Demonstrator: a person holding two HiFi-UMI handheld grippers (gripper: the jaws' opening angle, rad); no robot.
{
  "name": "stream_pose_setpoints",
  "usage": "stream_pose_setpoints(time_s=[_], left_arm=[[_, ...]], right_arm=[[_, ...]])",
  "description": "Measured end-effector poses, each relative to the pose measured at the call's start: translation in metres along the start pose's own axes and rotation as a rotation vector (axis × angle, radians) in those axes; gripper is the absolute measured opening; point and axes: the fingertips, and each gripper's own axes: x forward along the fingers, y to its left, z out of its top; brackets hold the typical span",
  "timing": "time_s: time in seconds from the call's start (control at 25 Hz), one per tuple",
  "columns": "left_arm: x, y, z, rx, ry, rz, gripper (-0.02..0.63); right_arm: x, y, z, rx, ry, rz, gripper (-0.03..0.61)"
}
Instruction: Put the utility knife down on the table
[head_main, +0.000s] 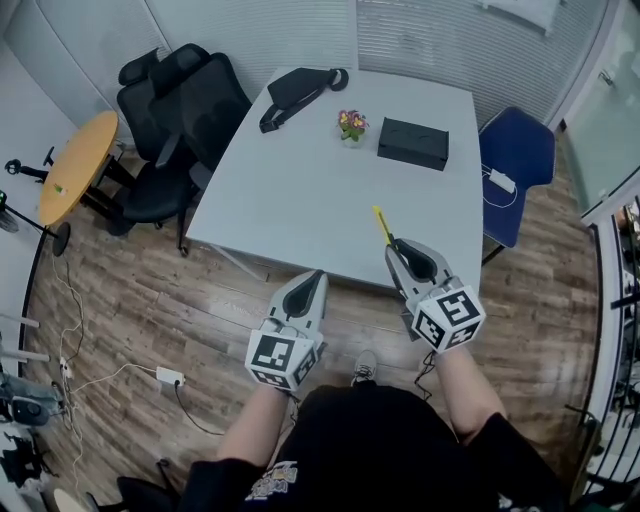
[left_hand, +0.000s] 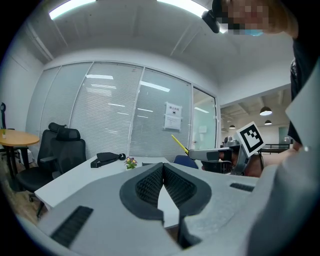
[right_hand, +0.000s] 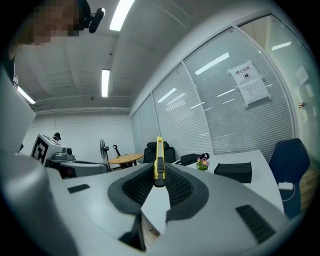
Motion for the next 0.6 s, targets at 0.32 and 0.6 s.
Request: stream_pose_setpoints(time_s=[0.32, 0.6], left_arm=[[0.033, -0.002, 0.002, 0.003, 0.011, -0.005, 0.005], [0.055, 0.012, 0.003, 0.008, 0.015, -0.033, 0.006]], right_arm=[[0.012, -0.036, 0.001, 0.014, 0.005, -0.008, 0.071], [0.034, -0.05, 0.004, -0.004, 0.011, -0.026, 0.071]])
